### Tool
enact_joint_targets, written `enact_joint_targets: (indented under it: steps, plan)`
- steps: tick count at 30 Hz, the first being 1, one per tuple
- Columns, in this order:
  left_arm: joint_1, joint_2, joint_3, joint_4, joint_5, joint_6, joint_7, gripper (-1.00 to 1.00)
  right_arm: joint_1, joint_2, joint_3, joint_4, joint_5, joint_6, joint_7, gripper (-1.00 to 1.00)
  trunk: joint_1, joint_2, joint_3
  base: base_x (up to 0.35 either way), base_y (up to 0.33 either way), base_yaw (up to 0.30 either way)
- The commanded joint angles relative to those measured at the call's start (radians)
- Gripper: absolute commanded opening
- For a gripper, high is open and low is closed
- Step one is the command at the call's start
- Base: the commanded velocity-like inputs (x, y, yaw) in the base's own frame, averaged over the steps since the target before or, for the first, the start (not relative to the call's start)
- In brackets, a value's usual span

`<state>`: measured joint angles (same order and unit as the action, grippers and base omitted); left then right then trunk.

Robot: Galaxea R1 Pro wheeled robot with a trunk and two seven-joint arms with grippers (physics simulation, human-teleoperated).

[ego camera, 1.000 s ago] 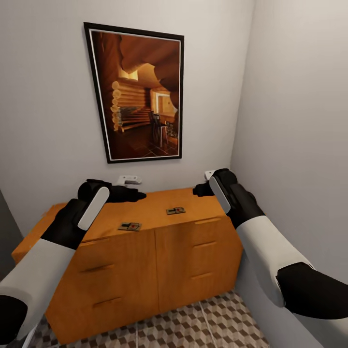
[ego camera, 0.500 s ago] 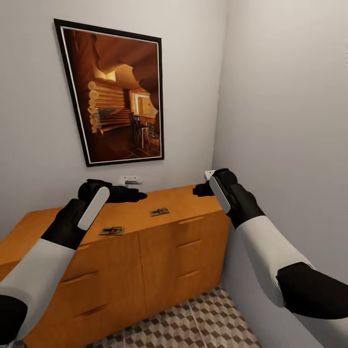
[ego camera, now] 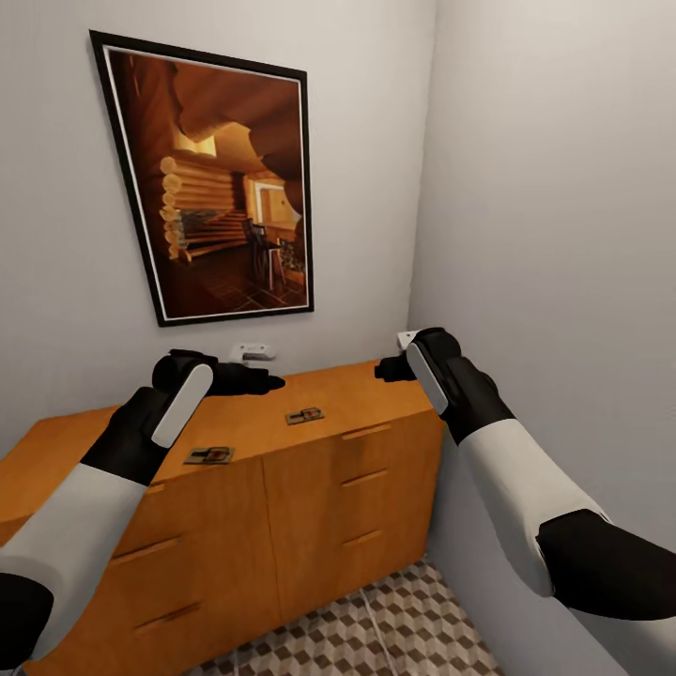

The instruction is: Take the four mousetraps from the cabinet in the bathroom and place them on the bathroom floor. Make sure all four end up on the same floor surface, and ensure that at least two of them are either under or directly next to the same bathroom sink.

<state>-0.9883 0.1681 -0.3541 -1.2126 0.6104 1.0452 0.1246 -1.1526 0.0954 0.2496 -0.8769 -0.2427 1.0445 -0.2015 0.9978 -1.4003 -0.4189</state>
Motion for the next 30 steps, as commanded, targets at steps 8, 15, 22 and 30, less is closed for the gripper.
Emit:
enact_joint_targets:
  steps: [8, 15, 22, 30]
  plan:
    - [-0.001, 0.002, -0.003, 0.029, 0.007, 0.002, 0.012, 1.0, -0.001, 0.0, 0.002, -0.001, -0.01, 0.003, -0.01, 1.0, 0.0, -0.001, -0.001, 0.262, 0.0, -0.003]
    - [-0.001, 0.003, -0.003, 0.036, 0.006, 0.002, 0.013, 1.0, -0.001, 0.0, 0.002, -0.001, -0.01, 0.003, -0.009, 1.0, 0.0, -0.001, -0.001, 0.109, 0.0, -0.001]
    - [-0.001, 0.001, -0.006, 0.041, 0.006, 0.002, 0.013, 1.0, -0.001, 0.0, 0.001, -0.002, -0.01, 0.003, -0.003, 1.0, 0.0, -0.001, -0.001, 0.029, 0.0, 0.0]
    - [-0.001, 0.001, -0.053, 0.069, 0.005, 0.002, 0.015, 1.0, -0.001, 0.0, 0.0, -0.002, -0.01, 0.003, 0.001, 1.0, 0.0, -0.001, -0.001, 0.006, 0.0, 0.0]
